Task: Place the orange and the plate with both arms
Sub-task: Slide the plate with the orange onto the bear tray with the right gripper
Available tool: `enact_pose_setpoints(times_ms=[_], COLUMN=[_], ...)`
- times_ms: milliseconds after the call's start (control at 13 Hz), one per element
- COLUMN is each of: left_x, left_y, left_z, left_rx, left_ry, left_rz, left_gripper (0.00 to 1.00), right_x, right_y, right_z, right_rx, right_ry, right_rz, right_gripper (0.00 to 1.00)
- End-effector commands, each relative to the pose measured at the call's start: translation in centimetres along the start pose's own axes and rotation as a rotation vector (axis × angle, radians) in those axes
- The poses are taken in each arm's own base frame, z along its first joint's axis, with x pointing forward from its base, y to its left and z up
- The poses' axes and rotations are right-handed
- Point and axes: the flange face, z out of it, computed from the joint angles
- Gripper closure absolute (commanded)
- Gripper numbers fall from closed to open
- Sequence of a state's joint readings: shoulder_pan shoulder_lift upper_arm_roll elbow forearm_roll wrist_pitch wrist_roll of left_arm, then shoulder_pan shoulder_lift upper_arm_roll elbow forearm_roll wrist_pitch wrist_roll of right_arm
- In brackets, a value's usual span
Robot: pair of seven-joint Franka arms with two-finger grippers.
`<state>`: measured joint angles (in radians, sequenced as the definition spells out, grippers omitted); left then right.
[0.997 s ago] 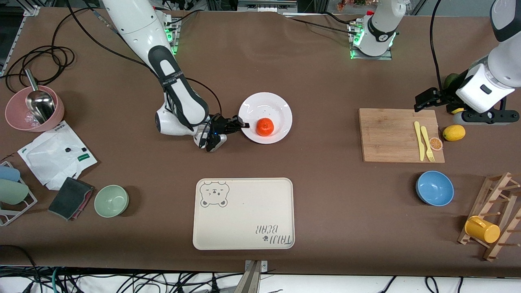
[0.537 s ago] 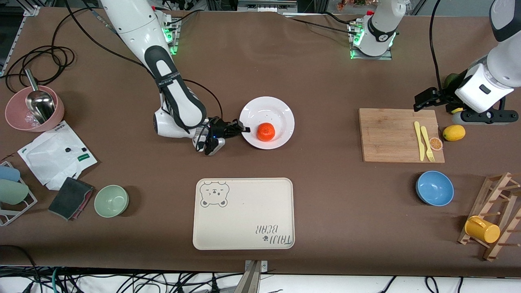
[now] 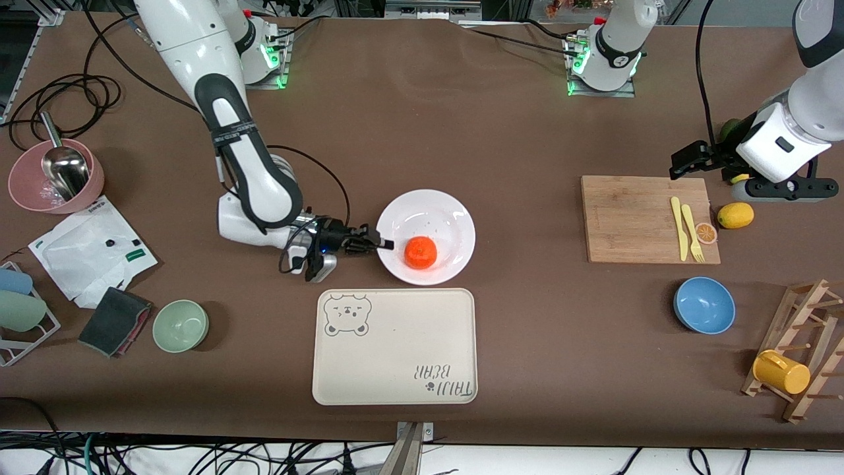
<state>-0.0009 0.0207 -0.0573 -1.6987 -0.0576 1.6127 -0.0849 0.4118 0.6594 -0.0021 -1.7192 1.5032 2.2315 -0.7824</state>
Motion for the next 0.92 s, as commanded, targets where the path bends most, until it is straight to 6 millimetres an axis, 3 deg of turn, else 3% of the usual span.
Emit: enact_pose_setpoints(times_ms=[0, 230, 537, 844], left_x=[-0.1, -0.4, -0.2, -0.3], left_y=[0.1, 0.7, 0.7, 0.6], left_z=[-0.6, -0.6, -0.5, -0.6], left_rx=[0.015, 0.018, 0.017, 0.017], left_ry=[-0.001, -0.017, -0.012, -0.012], left_rz=[0.017, 0.026, 0.026, 0.023], left_gripper=[0.0, 0.0, 0.0, 0.0], right_x=[3.4, 6.7, 10.6, 12.5], right_y=[0.4, 3.3, 6.8, 9.4], right_z=[-1.2, -4.1, -5.8, -5.0], right_rx=[0.032, 0.032, 0.056, 0.066], right_ry=[0.051, 0.122, 0.201, 0.232], right_rz=[0.018, 0.027, 0.036, 0.033], right_gripper=[1.0, 1.0, 1.0, 1.0])
